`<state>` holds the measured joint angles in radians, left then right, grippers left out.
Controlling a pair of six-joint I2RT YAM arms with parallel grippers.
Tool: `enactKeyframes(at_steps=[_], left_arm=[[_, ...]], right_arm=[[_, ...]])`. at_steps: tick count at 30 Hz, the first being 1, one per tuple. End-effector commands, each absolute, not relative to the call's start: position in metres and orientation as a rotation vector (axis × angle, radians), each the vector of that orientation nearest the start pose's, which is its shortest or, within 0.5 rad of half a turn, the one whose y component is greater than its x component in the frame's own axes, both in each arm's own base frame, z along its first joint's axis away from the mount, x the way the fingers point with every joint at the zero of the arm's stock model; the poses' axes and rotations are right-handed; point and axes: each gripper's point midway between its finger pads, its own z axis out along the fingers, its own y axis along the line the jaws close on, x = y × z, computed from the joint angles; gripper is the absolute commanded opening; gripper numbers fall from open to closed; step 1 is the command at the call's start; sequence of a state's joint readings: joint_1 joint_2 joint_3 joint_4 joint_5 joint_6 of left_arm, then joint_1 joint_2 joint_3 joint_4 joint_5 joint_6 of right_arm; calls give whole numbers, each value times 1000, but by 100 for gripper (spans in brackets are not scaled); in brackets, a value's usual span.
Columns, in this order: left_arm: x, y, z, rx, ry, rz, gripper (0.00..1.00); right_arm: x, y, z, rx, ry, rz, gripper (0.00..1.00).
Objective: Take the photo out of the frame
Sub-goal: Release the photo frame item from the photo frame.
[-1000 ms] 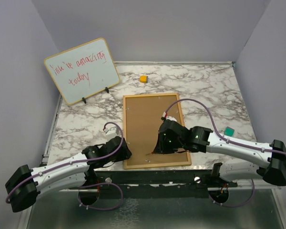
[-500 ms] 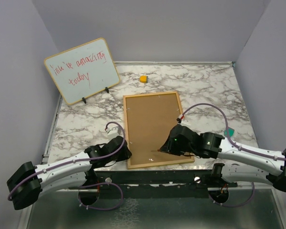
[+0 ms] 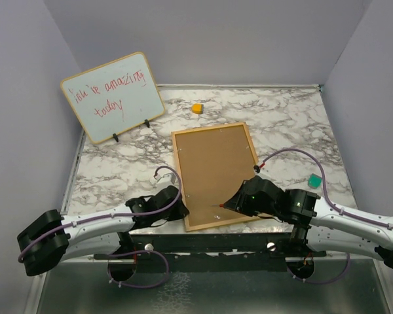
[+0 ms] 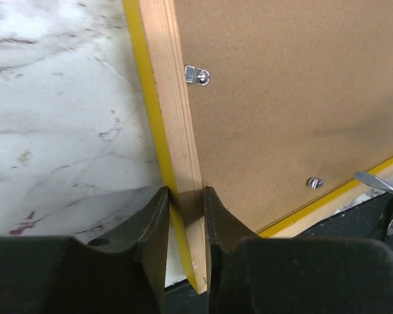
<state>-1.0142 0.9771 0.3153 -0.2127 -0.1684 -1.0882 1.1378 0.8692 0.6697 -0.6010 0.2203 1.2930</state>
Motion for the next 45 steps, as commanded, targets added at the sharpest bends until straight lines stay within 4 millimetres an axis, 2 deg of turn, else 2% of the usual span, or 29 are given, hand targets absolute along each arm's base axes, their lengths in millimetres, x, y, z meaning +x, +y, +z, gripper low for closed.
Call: enactKeyframes(at_steps=[1,5,7,9,11,12,13,18,22,26,29,32,35,41,45], left_arm=[[100,-230,14,-55,2653,-730,16],[93,-247,16,1,2644,-716,19],[90,-251,13,36,2656,-672,25],[91,-247,7,29,2669,-601,33],[94,-246,8,20,2658,-585,42],[96,-245,10,14,2649,-579,51],[98,-243,12,4,2636,-571,54],[112,-230,34,-52,2544,-544,73],[131,-215,54,-89,2457,-489,98],[159,-206,71,-108,2442,-500,99],[182,-203,94,-69,2432,-497,99],[207,-195,123,-3,2417,-419,99],[234,-192,135,34,2449,-411,99],[274,-184,113,14,2608,-455,99],[295,-185,98,32,2651,-425,94]], right_arm=[[119,240,136,374,2494,838,1],[120,239,136,381,2486,838,0],[120,237,137,388,2485,830,0],[121,233,136,407,2486,805,1],[122,227,135,424,2490,765,0],[122,224,134,432,2492,744,1],[122,221,133,434,2494,727,1],[122,209,131,451,2494,670,0],[123,209,132,452,2485,673,1],[123,213,134,447,2491,675,0],[123,211,136,499,2498,653,0],[126,209,137,566,2473,670,0],[129,209,138,597,2433,714,0],[127,201,152,548,2405,746,0],[123,207,158,484,2404,808,1]])
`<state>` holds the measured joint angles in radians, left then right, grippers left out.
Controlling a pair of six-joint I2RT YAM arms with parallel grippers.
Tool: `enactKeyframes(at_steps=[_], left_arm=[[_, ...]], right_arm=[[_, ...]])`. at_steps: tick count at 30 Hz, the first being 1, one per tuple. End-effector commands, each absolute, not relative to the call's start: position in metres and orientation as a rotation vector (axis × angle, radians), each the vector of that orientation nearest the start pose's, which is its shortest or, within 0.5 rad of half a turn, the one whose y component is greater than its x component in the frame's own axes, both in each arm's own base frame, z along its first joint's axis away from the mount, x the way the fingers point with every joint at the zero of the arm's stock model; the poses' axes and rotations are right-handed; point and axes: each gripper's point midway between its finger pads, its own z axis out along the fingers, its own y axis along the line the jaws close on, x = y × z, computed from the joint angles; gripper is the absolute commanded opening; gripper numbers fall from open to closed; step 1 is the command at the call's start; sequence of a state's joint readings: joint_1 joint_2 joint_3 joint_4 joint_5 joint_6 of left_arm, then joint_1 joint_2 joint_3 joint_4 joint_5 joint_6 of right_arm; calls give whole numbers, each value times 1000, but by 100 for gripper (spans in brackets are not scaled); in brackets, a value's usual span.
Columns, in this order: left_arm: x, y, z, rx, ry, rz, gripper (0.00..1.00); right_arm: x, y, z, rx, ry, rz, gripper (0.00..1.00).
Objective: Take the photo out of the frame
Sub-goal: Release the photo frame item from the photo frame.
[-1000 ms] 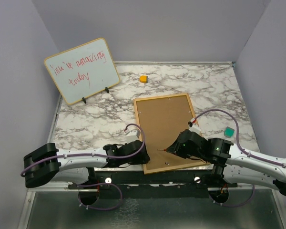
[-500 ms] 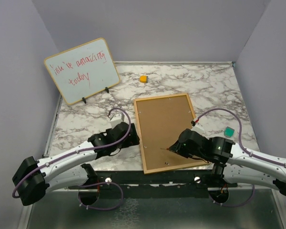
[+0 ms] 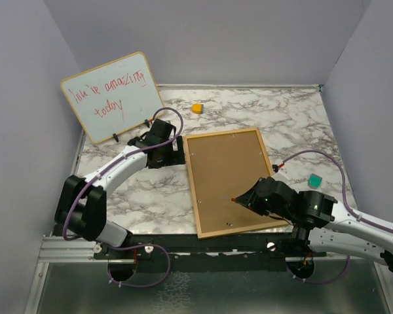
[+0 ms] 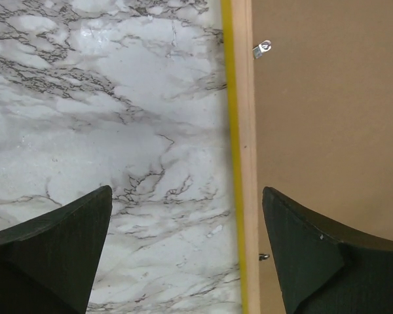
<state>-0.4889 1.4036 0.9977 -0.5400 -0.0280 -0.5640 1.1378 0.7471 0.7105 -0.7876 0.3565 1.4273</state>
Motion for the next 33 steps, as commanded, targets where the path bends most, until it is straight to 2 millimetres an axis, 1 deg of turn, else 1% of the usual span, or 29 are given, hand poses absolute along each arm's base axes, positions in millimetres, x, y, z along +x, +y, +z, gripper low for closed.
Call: enactKeyframes(at_steps=[1,3,5,8,11,14,17,20,24,27,31,33], left_arm=[[299,-187,93,41,2665,-420,92],[304,-193,85,73,2691,-427,88],[309,-197,79,94,2698,-439,87],[309,-212,66,159,2691,-546,86],[304,-216,48,198,2745,-574,81],[305,-222,39,180,2748,-611,80],[308,-225,32,165,2746,-617,75],[310,-225,29,157,2750,-613,74],[314,-219,19,122,2759,-554,71],[313,-212,8,106,2792,-484,61],[314,-204,9,98,2788,-428,51],[314,-202,12,101,2780,-413,49]], right_arm=[[123,210,158,471,2405,822,0],[123,218,156,442,2414,842,0],[122,224,153,417,2439,833,1],[120,231,144,399,2495,788,0],[114,236,134,373,2564,746,0],[110,242,126,341,2605,743,0],[108,252,127,271,2605,792,0],[110,257,132,222,2594,811,0],[113,260,133,199,2593,789,1],[113,266,132,199,2608,788,0],[110,278,130,182,2640,816,0],[109,283,127,166,2657,824,0]])
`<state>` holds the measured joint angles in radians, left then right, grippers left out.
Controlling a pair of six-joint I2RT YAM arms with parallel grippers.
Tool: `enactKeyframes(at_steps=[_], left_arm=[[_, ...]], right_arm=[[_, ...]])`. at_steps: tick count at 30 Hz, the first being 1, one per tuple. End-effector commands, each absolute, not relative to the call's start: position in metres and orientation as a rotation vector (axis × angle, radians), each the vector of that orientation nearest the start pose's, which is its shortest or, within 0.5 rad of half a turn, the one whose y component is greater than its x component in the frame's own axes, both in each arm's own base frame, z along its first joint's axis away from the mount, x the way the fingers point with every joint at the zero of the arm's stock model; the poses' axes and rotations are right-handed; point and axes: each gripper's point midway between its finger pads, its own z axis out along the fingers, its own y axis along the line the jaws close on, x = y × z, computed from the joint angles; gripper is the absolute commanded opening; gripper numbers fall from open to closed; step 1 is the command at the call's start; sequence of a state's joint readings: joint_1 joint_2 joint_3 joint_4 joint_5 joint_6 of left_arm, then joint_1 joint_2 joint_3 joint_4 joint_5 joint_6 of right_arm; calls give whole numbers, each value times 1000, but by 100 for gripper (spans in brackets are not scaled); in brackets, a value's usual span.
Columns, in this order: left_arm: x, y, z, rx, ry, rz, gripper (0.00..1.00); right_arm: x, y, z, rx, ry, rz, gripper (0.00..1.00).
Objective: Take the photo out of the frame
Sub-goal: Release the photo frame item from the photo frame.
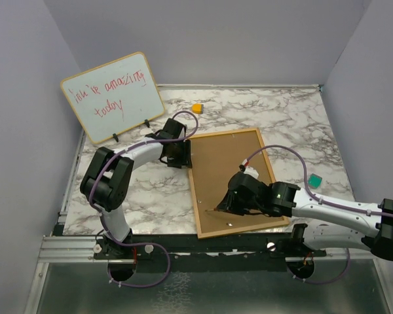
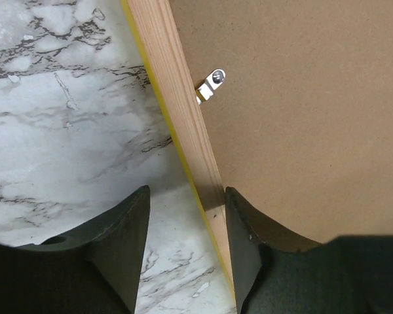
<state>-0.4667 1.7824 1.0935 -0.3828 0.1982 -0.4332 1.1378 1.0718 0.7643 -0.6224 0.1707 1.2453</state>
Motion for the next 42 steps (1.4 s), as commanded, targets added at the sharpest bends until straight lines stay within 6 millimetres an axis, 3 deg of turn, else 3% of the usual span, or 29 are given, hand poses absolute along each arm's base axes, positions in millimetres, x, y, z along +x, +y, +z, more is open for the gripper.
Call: enactKeyframes(at_steps=[1,11,19,22,28,36,42], left_arm=[[314,-203,13,105,2779,-415,48],[311,-199,16,186,2779,-310,31],[304,-207,8,231,2794,-280,45],[299,-216,0,276,2814,-262,46],[303,-207,3,260,2799,-181,46],[304,-200,1,268,2805,-129,30],[305,-198,2,282,2801,-111,12]], right_arm=[[108,285,126,161,2663,826,0],[112,302,125,139,2672,846,0],[115,313,126,96,2680,838,0],[117,312,126,103,2673,808,1],[121,302,126,135,2666,743,0],[126,282,124,216,2634,665,1],[127,286,123,215,2635,674,1]])
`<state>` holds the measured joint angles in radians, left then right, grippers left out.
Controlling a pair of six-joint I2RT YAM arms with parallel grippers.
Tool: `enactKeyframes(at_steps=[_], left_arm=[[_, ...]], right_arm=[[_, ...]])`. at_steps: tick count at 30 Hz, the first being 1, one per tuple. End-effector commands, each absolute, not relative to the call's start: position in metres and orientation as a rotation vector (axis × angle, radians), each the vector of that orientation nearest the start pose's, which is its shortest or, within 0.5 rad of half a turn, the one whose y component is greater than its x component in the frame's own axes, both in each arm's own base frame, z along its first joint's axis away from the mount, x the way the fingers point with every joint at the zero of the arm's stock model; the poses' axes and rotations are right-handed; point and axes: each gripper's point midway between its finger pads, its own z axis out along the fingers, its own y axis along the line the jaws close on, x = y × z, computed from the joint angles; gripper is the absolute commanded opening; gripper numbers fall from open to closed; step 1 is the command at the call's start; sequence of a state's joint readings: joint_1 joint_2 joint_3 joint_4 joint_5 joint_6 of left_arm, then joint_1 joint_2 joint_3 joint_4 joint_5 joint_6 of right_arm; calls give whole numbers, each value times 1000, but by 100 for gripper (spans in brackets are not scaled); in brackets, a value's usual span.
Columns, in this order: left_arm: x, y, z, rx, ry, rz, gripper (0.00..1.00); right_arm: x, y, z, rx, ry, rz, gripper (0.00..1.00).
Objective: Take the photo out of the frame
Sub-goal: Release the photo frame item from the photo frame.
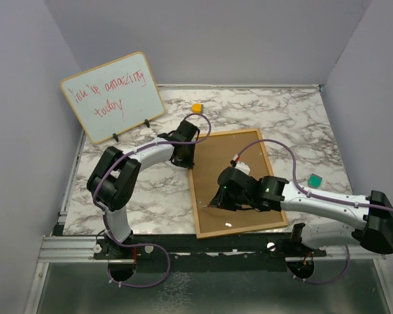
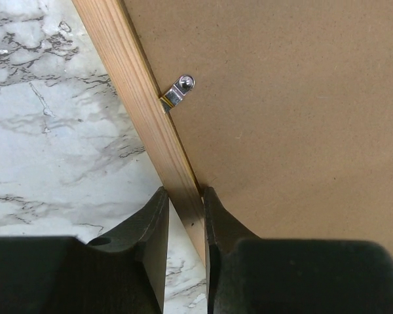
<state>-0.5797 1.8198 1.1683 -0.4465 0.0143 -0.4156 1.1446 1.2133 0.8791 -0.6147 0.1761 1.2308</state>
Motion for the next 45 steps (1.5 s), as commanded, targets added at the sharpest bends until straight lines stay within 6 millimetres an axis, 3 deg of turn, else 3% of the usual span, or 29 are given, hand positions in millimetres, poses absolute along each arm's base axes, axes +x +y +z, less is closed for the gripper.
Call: enactKeyframes(at_steps=[1,14,21,30,39,45], left_arm=[[303,-199,2,292,2806,-117,11],[301,-199,-1,318,2817,-99,9],[300,-201,-2,322,2825,-114,7],[299,-201,-2,331,2826,-116,1],[300,-201,-1,329,2822,-113,0],[302,-201,0,326,2814,-107,0]], right_arm=[[128,288,122,212,2633,674,0],[136,297,115,207,2626,647,0],[142,303,115,248,2542,765,0],[140,301,100,259,2605,663,1],[156,293,108,292,2535,585,1],[155,291,106,284,2552,555,1]])
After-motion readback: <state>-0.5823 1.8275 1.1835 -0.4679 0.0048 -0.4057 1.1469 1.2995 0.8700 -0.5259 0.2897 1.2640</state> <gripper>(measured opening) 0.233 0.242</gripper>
